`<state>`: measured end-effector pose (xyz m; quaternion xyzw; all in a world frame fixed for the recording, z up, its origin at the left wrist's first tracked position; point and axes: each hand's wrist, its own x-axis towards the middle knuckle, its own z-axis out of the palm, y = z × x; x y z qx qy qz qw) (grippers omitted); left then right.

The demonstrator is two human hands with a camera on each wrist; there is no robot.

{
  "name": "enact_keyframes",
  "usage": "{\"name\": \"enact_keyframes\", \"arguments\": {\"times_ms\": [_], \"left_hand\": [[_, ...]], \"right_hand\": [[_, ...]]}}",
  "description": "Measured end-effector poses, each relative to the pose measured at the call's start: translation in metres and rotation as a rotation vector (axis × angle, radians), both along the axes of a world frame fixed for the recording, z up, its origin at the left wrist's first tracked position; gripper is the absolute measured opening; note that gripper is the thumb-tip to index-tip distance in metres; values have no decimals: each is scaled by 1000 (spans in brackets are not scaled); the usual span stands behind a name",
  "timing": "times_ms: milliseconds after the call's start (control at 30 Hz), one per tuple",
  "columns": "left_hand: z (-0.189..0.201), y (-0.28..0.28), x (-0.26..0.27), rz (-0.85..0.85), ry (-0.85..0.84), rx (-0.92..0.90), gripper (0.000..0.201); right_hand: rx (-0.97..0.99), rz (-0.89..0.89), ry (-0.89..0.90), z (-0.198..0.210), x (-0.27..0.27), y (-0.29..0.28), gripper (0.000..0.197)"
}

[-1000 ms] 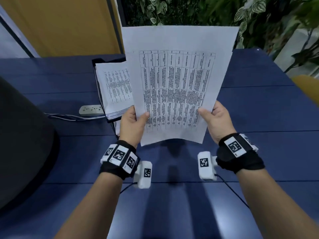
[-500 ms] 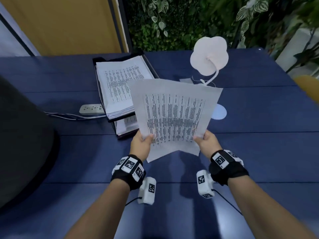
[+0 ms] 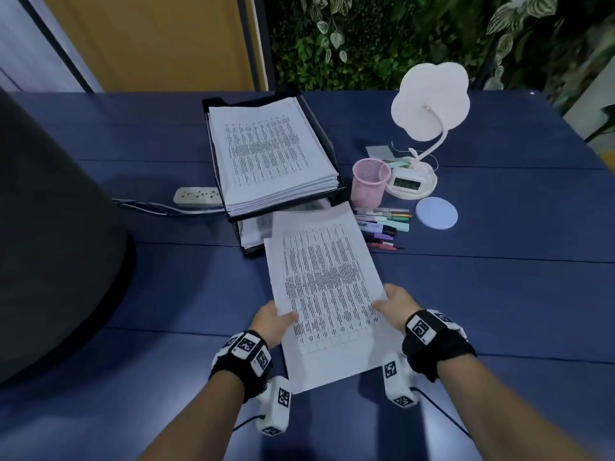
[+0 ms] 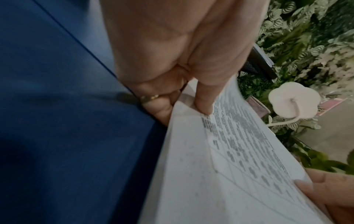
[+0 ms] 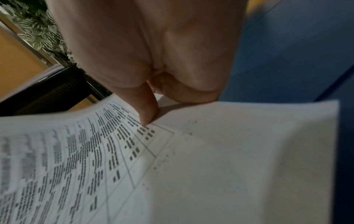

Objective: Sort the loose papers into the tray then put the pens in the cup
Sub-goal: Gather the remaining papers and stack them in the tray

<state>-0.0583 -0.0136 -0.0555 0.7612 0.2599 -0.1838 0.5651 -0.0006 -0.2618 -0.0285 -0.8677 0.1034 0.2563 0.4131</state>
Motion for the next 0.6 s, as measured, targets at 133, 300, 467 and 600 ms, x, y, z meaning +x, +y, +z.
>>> {"name": "enact_keyframes", "arguments": {"times_ms": [133, 300, 467, 600], "left_hand": [[11, 11, -2, 49, -3, -22, 17], [33, 26, 4, 159, -83, -53, 18], [43, 33, 5, 199, -10, -287, 34], [37, 41, 14, 149, 8, -294, 38]], "right_hand": [[23, 7, 5, 1, 6, 11, 23], [99, -29, 0, 10, 28, 31, 22], [108, -34, -35, 25, 59, 58, 24], [77, -20, -103, 36, 81, 75, 24]]}}
